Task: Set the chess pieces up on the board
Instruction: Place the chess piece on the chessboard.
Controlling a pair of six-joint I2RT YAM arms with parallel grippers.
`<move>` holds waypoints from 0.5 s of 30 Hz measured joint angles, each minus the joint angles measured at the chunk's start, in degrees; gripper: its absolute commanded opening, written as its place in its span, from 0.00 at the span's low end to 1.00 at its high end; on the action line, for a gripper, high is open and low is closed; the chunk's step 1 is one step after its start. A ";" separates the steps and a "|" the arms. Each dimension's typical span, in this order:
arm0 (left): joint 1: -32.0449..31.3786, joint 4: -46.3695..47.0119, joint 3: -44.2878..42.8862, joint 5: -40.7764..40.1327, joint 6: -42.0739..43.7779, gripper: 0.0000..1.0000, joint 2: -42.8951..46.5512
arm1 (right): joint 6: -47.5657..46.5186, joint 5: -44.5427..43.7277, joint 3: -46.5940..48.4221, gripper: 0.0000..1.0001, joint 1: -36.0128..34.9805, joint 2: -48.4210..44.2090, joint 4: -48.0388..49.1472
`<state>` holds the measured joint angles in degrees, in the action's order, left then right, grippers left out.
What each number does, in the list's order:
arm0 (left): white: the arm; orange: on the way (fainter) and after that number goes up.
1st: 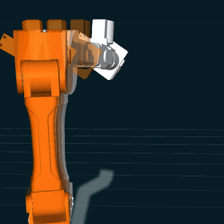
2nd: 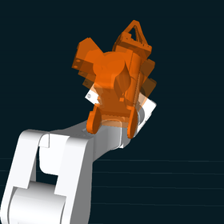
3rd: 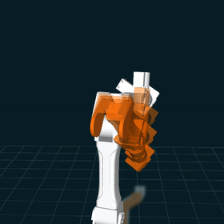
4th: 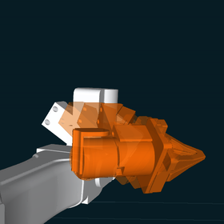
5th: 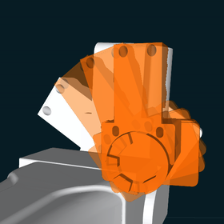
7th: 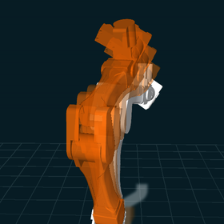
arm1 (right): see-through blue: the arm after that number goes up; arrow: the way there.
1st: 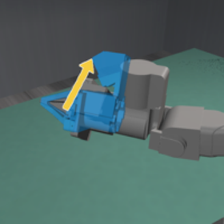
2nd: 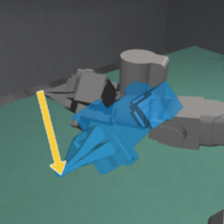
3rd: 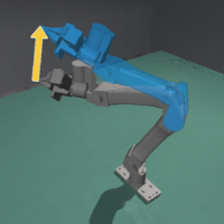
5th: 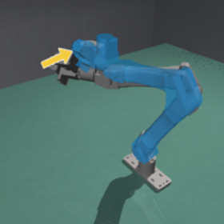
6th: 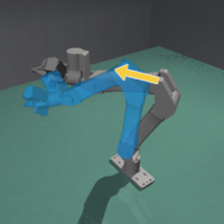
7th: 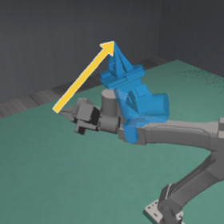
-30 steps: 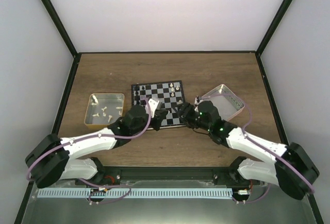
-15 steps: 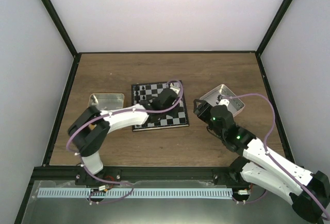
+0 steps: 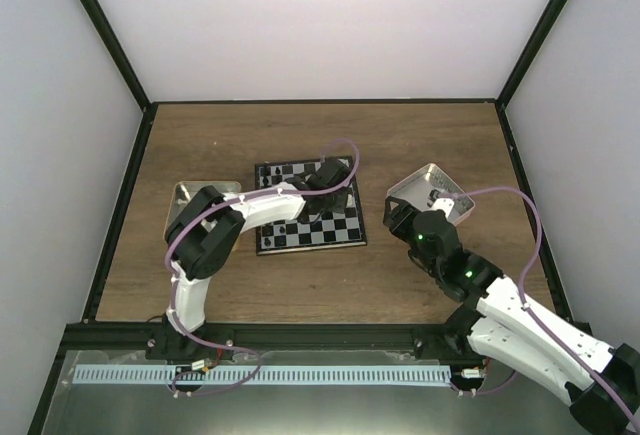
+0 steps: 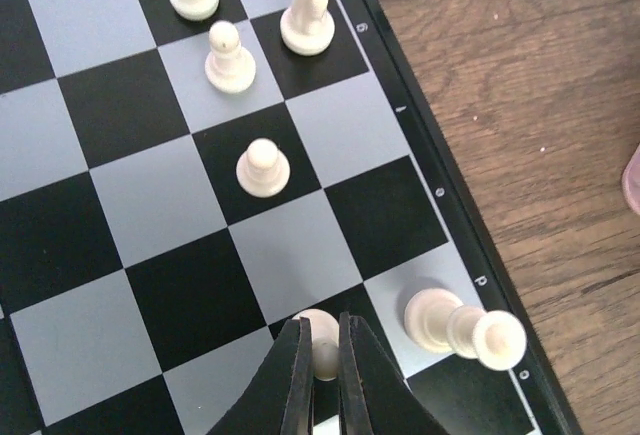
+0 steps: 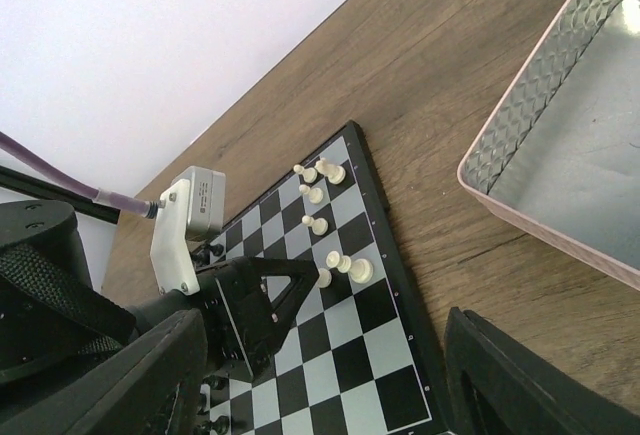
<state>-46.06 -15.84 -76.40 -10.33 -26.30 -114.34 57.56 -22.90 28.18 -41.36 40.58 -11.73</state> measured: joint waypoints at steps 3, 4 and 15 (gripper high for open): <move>0.17 -0.17 -0.72 0.04 -0.76 0.04 -0.04 | -0.33 -0.46 -0.09 0.67 0.02 -0.44 0.04; 0.22 -0.15 -0.94 0.09 -0.94 0.04 -0.07 | -0.39 -0.63 -0.11 0.67 0.02 -0.55 0.07; 2.08 1.20 -2.78 1.57 -2.54 0.08 -2.69 | -1.22 -1.27 -0.20 0.67 0.04 -0.79 0.17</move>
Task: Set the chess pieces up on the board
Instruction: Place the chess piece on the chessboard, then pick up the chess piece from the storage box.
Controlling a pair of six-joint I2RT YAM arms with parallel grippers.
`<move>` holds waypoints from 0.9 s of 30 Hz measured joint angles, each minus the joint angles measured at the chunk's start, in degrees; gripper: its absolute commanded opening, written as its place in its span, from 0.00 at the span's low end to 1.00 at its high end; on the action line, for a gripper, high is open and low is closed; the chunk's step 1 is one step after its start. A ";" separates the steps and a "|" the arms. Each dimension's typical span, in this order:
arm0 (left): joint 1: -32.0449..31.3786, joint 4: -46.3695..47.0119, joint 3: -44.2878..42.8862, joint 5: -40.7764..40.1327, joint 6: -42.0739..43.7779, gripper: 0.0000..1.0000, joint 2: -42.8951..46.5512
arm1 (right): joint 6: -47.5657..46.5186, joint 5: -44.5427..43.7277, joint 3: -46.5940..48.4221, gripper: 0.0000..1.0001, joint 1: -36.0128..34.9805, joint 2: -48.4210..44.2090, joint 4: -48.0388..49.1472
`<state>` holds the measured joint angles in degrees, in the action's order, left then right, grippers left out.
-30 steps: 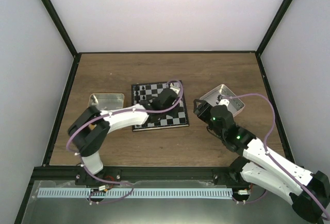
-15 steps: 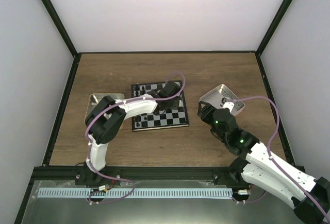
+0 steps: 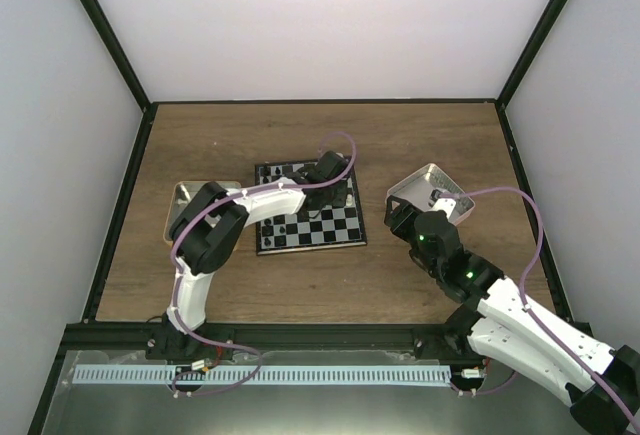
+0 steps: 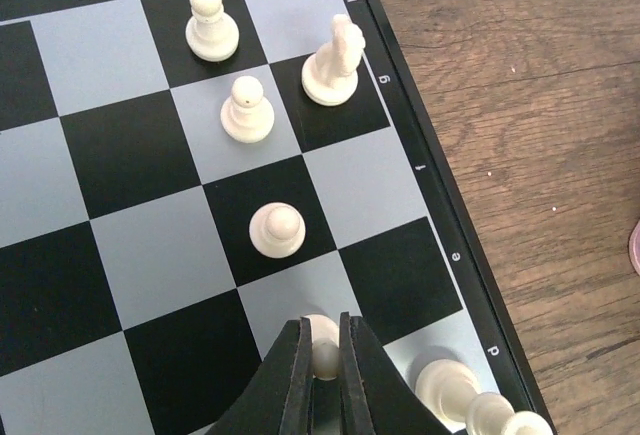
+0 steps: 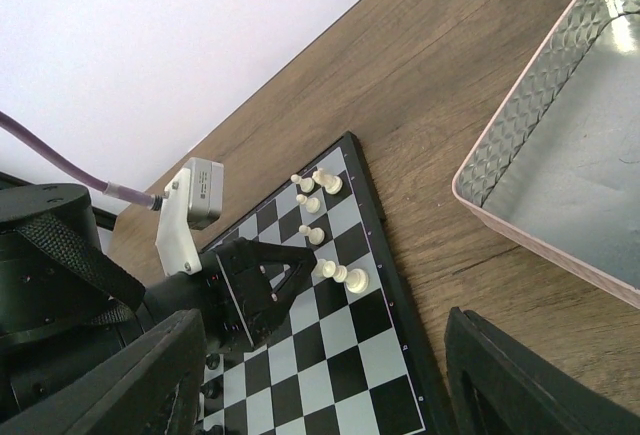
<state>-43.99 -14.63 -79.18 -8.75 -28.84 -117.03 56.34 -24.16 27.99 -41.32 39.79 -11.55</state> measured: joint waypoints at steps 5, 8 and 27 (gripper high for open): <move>0.22 0.20 -0.22 0.24 -0.55 0.12 -0.26 | 0.00 0.00 0.00 0.67 0.00 0.00 0.00; 0.24 0.33 -0.22 0.31 -0.55 0.24 -0.33 | 0.00 0.00 -0.04 0.67 0.00 0.00 0.00; 0.24 -1.05 7.30 -0.85 -0.44 0.45 11.47 | -0.15 0.15 -0.07 0.67 0.00 0.07 0.09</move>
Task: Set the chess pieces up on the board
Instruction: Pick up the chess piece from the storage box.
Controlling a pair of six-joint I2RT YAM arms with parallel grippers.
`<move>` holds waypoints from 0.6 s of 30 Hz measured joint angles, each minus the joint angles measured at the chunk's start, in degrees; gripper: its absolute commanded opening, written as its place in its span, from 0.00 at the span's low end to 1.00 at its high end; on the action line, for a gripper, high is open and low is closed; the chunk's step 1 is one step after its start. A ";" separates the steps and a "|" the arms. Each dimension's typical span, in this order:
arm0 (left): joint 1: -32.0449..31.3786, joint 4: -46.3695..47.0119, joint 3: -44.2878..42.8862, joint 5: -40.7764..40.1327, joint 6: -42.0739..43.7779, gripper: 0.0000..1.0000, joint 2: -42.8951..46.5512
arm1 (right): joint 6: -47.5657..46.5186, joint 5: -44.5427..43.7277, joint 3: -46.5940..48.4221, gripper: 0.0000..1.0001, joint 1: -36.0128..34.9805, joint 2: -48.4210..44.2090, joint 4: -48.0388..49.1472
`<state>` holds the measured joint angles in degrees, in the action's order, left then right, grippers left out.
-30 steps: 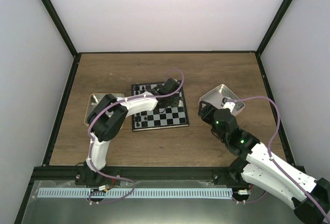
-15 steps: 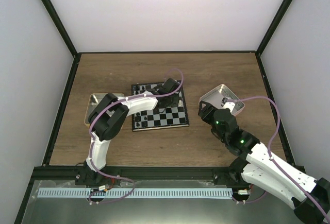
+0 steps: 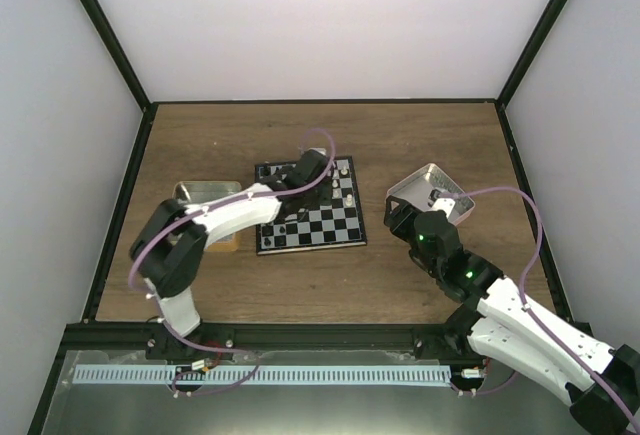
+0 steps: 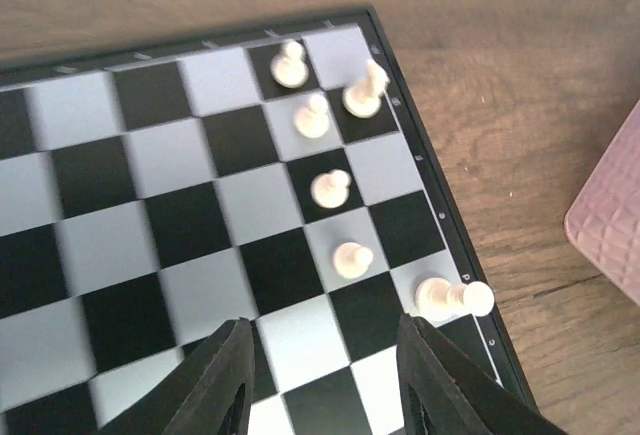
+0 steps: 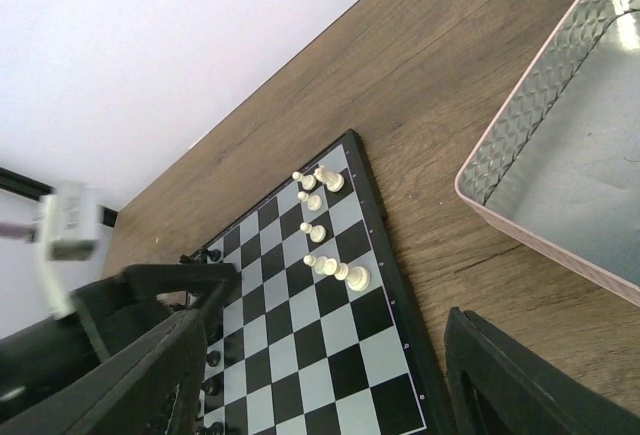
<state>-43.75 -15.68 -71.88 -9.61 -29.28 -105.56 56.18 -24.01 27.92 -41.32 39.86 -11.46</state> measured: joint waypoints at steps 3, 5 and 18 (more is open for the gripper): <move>0.31 -0.74 4.42 -4.22 -0.98 0.49 7.45 | -0.35 0.76 0.00 0.67 0.00 0.50 0.52; 1.18 -1.20 7.39 -6.95 -1.90 0.51 12.04 | -0.94 1.53 0.00 0.67 0.00 1.20 0.92; 27.19 -7.15 30.86 -13.18 -12.55 0.60 37.53 | -3.45 12.15 2.27 0.65 0.00 15.74 2.21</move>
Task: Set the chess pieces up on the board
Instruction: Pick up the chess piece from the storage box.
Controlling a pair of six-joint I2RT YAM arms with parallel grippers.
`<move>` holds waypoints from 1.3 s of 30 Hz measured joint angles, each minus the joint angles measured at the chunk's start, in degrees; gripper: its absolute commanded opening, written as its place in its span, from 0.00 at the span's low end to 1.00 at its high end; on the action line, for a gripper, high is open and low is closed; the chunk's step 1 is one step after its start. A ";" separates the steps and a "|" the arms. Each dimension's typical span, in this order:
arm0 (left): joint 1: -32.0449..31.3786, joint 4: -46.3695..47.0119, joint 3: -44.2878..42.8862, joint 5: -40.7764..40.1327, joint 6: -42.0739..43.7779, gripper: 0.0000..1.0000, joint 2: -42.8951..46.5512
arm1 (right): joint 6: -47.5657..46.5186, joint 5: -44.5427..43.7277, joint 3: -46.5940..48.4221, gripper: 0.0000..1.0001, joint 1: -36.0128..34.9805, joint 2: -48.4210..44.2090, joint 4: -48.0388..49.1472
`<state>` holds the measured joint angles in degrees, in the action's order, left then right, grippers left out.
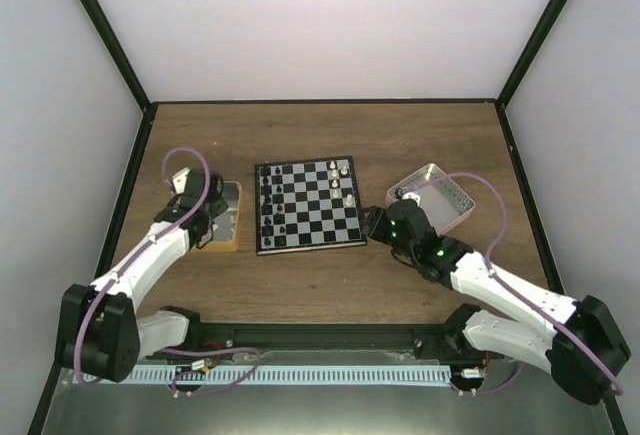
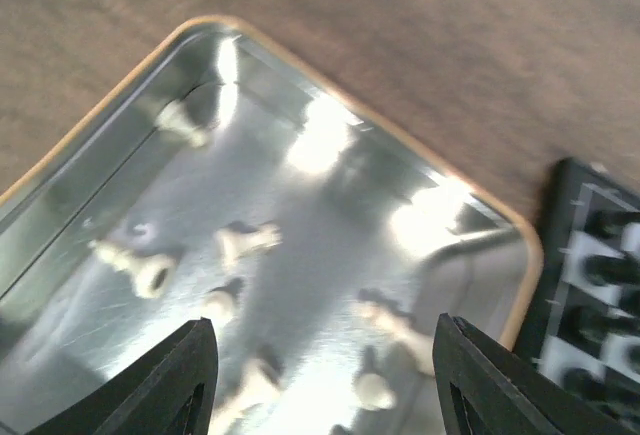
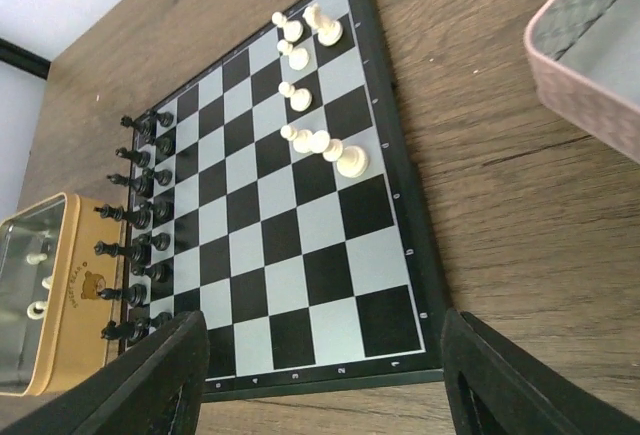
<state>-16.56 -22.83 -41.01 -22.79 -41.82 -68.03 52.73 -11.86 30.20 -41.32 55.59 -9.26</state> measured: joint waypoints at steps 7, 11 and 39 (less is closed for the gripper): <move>9.90 -0.55 2.51 7.58 0.00 0.43 -6.73 | -1.11 3.80 3.87 0.64 0.00 6.93 1.49; 13.38 -0.11 2.49 11.30 0.22 0.41 -9.62 | -1.29 5.01 4.83 0.64 0.00 9.05 2.43; 15.19 2.21 -0.22 13.35 5.51 0.04 -16.24 | -1.95 5.33 4.90 0.63 0.00 8.68 3.28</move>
<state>-1.37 -20.62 -41.23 -9.43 -36.32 -84.27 50.78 -6.52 35.09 -41.32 64.27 -5.98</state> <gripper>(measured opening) 0.075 0.635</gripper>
